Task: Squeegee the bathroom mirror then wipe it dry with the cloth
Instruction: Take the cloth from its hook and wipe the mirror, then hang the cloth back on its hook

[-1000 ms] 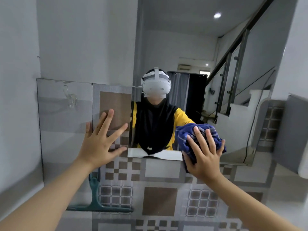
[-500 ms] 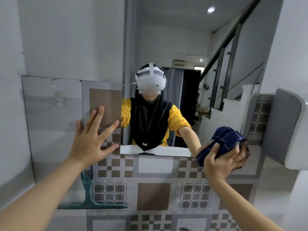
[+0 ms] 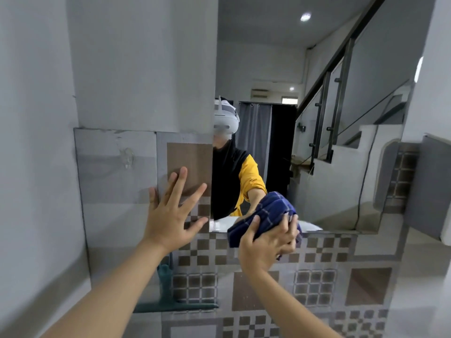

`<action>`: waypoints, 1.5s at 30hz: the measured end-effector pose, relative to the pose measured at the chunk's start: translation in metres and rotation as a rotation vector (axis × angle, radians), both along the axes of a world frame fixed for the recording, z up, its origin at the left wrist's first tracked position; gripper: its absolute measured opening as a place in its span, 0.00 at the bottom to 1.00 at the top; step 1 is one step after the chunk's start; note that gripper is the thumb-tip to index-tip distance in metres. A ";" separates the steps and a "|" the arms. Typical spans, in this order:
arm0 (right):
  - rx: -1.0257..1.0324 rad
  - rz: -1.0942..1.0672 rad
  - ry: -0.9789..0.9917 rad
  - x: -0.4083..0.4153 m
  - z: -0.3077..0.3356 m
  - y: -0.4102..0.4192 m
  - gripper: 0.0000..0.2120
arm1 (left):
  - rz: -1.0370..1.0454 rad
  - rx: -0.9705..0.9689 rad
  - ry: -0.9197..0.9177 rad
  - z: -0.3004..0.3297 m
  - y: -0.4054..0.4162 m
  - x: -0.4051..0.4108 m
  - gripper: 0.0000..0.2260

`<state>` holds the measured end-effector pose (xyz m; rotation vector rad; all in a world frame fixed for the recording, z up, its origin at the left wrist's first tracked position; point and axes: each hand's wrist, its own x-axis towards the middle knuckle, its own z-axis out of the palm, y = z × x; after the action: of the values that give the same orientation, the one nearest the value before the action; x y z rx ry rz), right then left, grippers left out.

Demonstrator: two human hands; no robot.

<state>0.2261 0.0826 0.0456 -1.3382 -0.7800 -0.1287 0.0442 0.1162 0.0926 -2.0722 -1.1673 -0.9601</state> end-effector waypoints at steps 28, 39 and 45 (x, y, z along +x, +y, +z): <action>-0.163 1.000 -0.398 -0.057 0.062 -0.105 0.20 | -0.780 -0.654 -0.881 0.056 -0.122 -0.032 0.09; -0.230 1.008 -0.543 -0.079 0.102 -0.120 0.12 | -0.721 -0.623 -0.995 0.079 -0.144 -0.064 0.11; -0.182 1.058 -0.449 -0.093 0.117 -0.135 0.20 | -0.702 -0.591 -1.017 0.093 -0.156 -0.079 0.09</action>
<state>0.1331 -0.0522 0.1629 -0.9135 -1.8198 0.5078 -0.0350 -0.0396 0.1860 -2.5865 -1.2664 -2.4440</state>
